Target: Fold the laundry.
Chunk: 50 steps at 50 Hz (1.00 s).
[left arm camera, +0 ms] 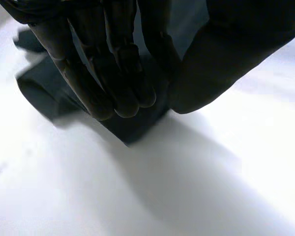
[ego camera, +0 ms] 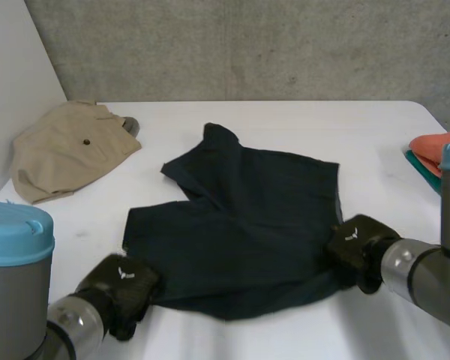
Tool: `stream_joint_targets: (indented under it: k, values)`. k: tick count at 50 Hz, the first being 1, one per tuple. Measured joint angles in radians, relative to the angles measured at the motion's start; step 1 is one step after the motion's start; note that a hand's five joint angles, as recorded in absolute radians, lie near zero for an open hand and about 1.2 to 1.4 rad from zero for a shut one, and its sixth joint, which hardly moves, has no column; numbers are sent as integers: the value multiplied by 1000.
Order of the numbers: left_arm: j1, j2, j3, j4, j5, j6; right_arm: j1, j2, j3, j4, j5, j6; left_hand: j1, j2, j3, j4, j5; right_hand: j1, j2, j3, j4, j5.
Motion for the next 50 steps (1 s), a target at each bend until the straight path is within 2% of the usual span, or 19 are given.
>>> stream_joint_targets:
  k: [2, 3, 4, 6, 9, 14, 19, 25, 33, 38, 43, 45, 47, 49, 50]
  values:
    - [-11, 6, 6, -39, -5, -21, -1, -13, -12, 73, 1, -12, -64, -85, -65, -68, -68, 0, 0, 0, 0, 0]
    - [-14, 7, 11, -49, -7, -28, 0, -16, -16, 95, 1, -15, -252, -265, -239, -245, -243, 0, 0, 0, 0, 0]
    - [-15, 8, 16, -54, -10, -34, 0, -18, -18, 106, 0, -16, -252, -265, -239, -245, -243, 0, 0, 0, 0, 0]
    - [-11, 8, 33, -52, -14, -45, 4, -21, -19, 119, 1, -13, -708, -690, -679, -695, -696, 0, 0, 0, 0, 0]
    - [11, 6, 64, -9, -10, -41, 12, -19, -12, 91, 2, -2, -782, -833, -822, -838, -841, 0, 0, 0, 0, 0]
    - [76, -20, 138, 138, 34, 1, 18, -5, 10, -13, 7, 20, -836, -897, -887, -897, -909, 0, 0, 0, 0, 0]
    - [121, -94, 232, 272, 106, 45, 6, 3, 19, -92, 19, 30, -831, -890, -882, -892, -899, 0, 0, 0, 0, 0]
    - [151, -289, 443, 377, 210, 75, -10, 2, 21, -137, 25, 40, -746, -802, -794, -802, -801, 0, 0, 0, 0, 0]
    - [179, -630, 820, 303, 336, 106, -8, 2, 27, -162, 23, 73, -655, -703, -697, -696, -698, 0, 0, 0, 0, 0]
    - [192, -810, 1018, 234, 405, 177, 0, 14, 34, -184, 23, 82, -574, -632, -623, -627, -630, 0, 0, 0, 0, 0]
    - [198, -907, 1123, 199, 411, 246, 8, 24, 41, -200, 23, 83, -513, -570, -567, -572, -575, 0, 0, 0, 0, 0]
    - [200, -955, 1174, 186, 398, 289, 14, 31, 45, -211, 24, 82, -402, -469, -462, -469, -473, 0, 0, 0, 0, 0]
    - [199, -979, 1197, 182, 369, 320, 19, 37, 47, -220, 25, 81, -152, -220, -233, -238, -244, 0, 0, 0, 0, 0]
    - [196, -989, 1204, 181, 334, 345, 22, 41, 48, -226, 25, 81, -4, -66, -64, -65, -76, 0, 0, 0, 0, 0]
    - [195, -988, 1204, 180, 321, 352, 23, 42, 48, -227, 25, 80, -1, -17, -21, -17, -43, 0, 0, 0, 0, 0]
